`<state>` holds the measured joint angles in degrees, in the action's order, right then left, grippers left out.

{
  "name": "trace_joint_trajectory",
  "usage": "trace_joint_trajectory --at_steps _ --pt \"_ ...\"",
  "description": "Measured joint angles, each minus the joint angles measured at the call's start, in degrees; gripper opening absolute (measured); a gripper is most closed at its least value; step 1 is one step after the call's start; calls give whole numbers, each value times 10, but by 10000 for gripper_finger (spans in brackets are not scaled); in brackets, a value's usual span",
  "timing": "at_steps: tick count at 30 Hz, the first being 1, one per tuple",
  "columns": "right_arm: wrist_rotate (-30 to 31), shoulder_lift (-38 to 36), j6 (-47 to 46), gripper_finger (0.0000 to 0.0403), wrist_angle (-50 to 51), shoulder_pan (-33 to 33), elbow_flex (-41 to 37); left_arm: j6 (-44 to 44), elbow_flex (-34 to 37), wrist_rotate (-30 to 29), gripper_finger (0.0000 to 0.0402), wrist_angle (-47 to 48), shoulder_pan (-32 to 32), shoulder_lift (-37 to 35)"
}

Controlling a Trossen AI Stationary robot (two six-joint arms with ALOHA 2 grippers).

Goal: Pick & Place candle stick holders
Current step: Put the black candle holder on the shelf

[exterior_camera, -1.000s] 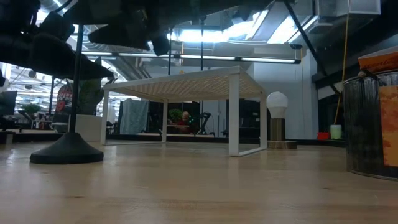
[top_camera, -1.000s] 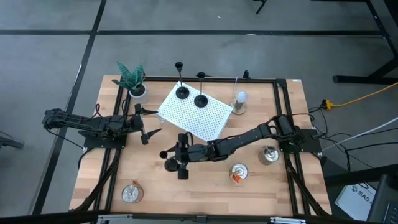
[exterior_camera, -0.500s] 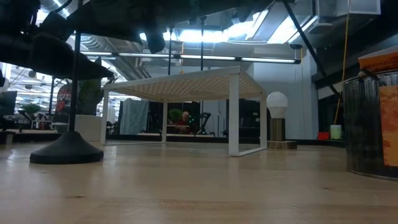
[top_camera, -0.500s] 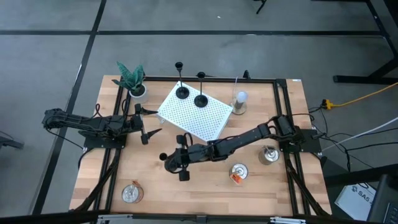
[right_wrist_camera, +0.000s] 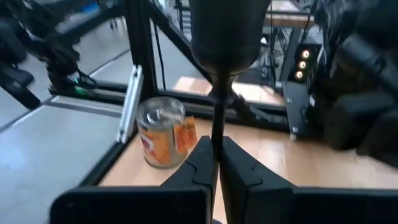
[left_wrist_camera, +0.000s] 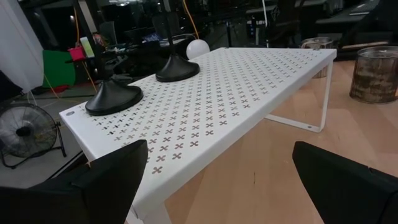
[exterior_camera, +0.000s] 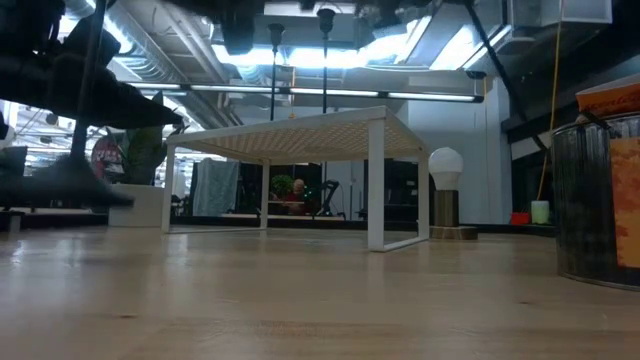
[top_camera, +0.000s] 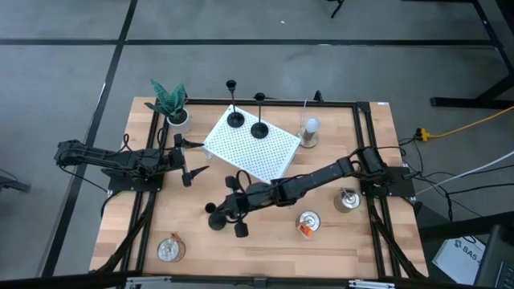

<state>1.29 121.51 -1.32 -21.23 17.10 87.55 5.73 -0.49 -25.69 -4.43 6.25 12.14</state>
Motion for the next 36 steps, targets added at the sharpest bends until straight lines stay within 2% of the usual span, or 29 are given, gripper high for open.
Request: trace_joint_trajectory --at_steps 8,28,36 --pt "0 -55 0 7 38 14 0 0 0 0 400 0 0 0" --pt "66 -230 3 7 276 46 0 0 0 0 400 0 0 0" --pt "115 -318 -10 7 282 52 -80 0 0 0 400 0 0 0"
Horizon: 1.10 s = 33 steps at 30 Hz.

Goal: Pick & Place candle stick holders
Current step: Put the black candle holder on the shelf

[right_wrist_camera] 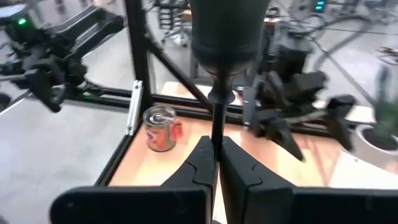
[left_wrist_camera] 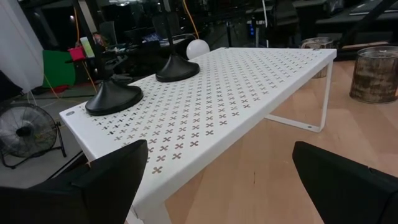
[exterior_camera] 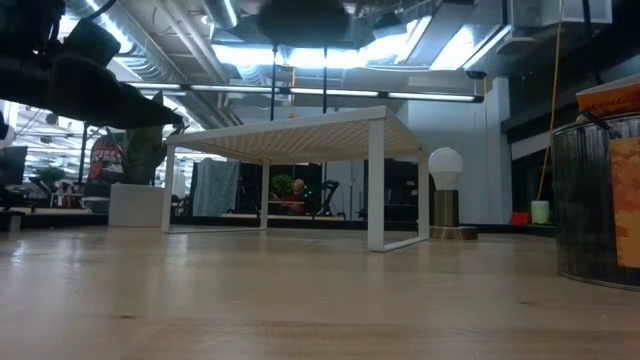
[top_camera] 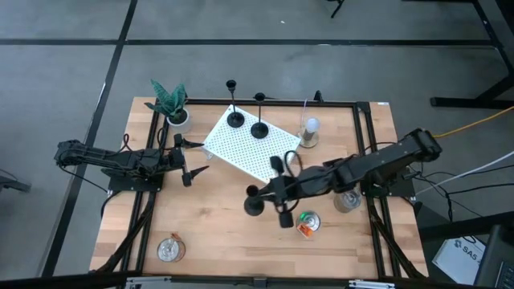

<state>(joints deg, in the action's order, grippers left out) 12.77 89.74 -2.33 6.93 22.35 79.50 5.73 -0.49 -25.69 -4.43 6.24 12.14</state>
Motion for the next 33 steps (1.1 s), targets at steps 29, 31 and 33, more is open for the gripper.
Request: trace_joint_trajectory --at_steps 29,31,33 --pt "53 -249 38 7 -11 -149 -210 0 0 0 400 0 0 0" --pt "12 -252 43 7 -9 -188 -210 0 0 0 400 0 0 0" --pt "-28 -252 42 7 -10 -227 -210 0 0 0 400 1 0 0"
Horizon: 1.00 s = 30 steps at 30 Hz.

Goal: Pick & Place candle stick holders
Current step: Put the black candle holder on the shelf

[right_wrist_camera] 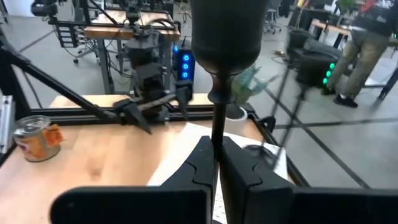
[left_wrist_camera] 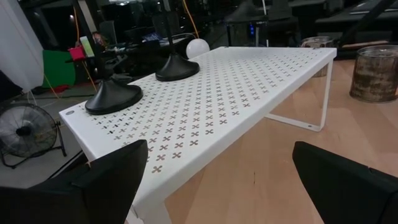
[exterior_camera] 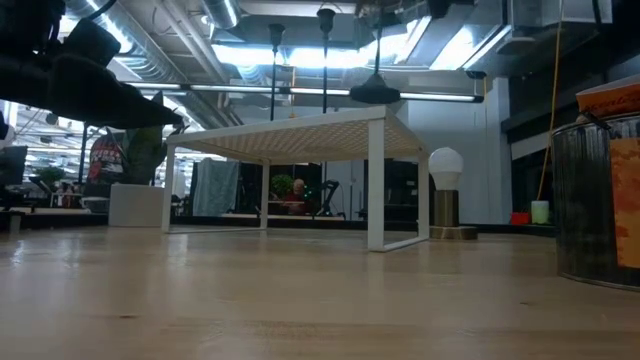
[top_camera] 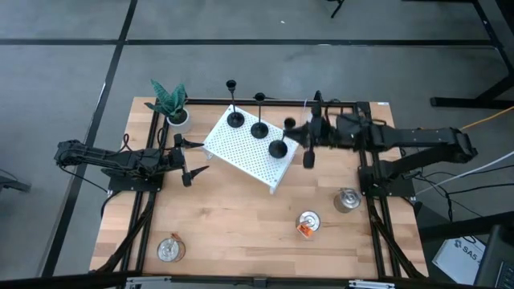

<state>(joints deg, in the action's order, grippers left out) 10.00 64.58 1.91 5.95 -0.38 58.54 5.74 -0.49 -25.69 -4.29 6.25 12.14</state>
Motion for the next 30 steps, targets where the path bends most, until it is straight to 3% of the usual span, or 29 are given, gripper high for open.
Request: trace_joint_trajectory --at_steps 9,30 --pt "-119 0 -1 7 47 -119 0 0 0 0 400 -1 0 0" --pt "-147 33 10 7 41 -153 0 0 0 0 400 -1 0 0"
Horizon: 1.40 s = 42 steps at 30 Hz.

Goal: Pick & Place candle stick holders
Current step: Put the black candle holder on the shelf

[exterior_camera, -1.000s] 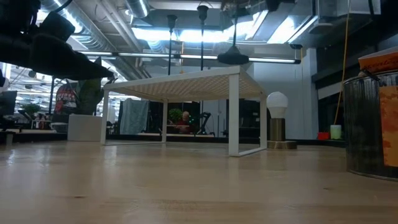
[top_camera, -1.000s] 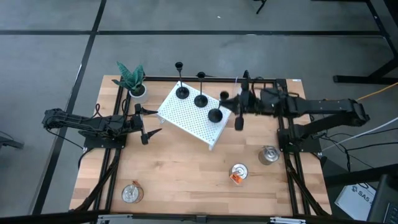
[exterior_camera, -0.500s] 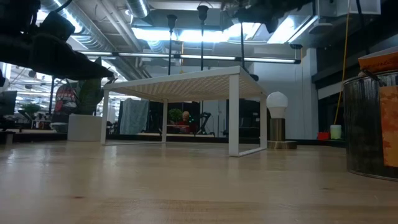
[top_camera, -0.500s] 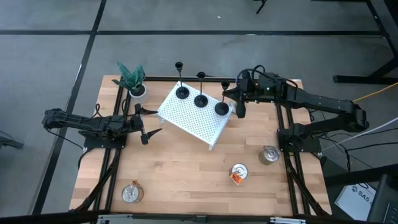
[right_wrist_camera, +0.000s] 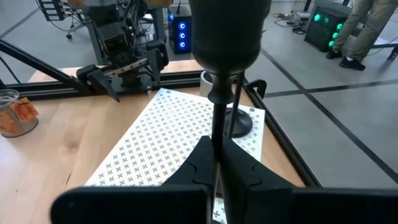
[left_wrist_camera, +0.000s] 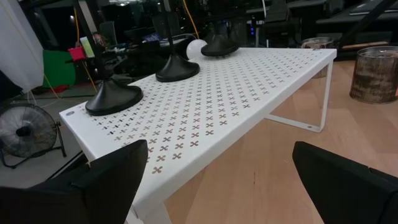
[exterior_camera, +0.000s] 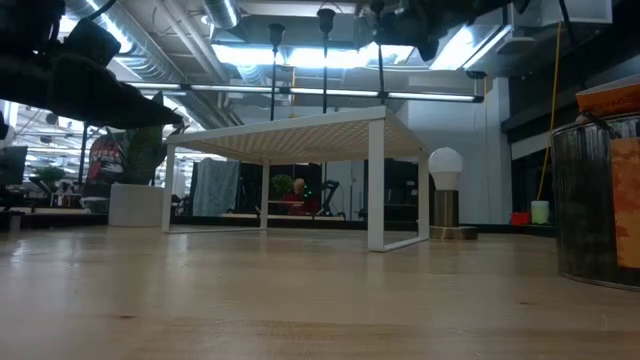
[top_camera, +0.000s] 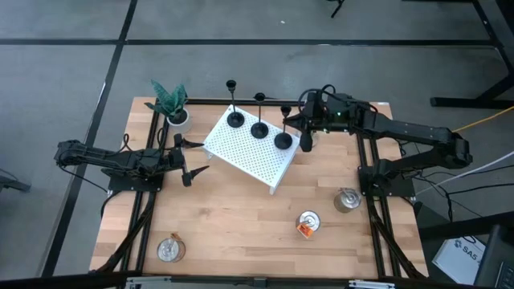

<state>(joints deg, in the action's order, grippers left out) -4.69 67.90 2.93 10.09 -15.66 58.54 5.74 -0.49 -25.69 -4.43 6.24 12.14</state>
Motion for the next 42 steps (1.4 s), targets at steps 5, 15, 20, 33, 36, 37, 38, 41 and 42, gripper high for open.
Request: trace_joint_trajectory --at_steps 5,15,20,33,36,37,38,41,42 --pt "0 0 -8 7 0 0 0 0 0 -1 400 0 0 0" --pt "5 8 -10 7 -3 0 0 0 0 -1 400 0 0 0" --pt "6 11 -10 7 -6 0 0 0 0 -1 400 0 0 0" --pt "22 14 -14 60 -9 0 0 0 0 -2 400 0 0 0" --pt "22 14 -24 62 -9 0 0 0 0 -2 400 0 0 0" --pt "21 14 -27 62 -9 0 0 0 0 -2 400 0 0 0" --pt "21 14 -27 62 -9 0 0 0 0 -2 400 0 0 0" --pt "21 14 -27 68 -9 1 0 0 0 -2 400 0 0 0" --pt "21 14 -27 72 -9 1 0 0 0 -2 400 0 0 0"
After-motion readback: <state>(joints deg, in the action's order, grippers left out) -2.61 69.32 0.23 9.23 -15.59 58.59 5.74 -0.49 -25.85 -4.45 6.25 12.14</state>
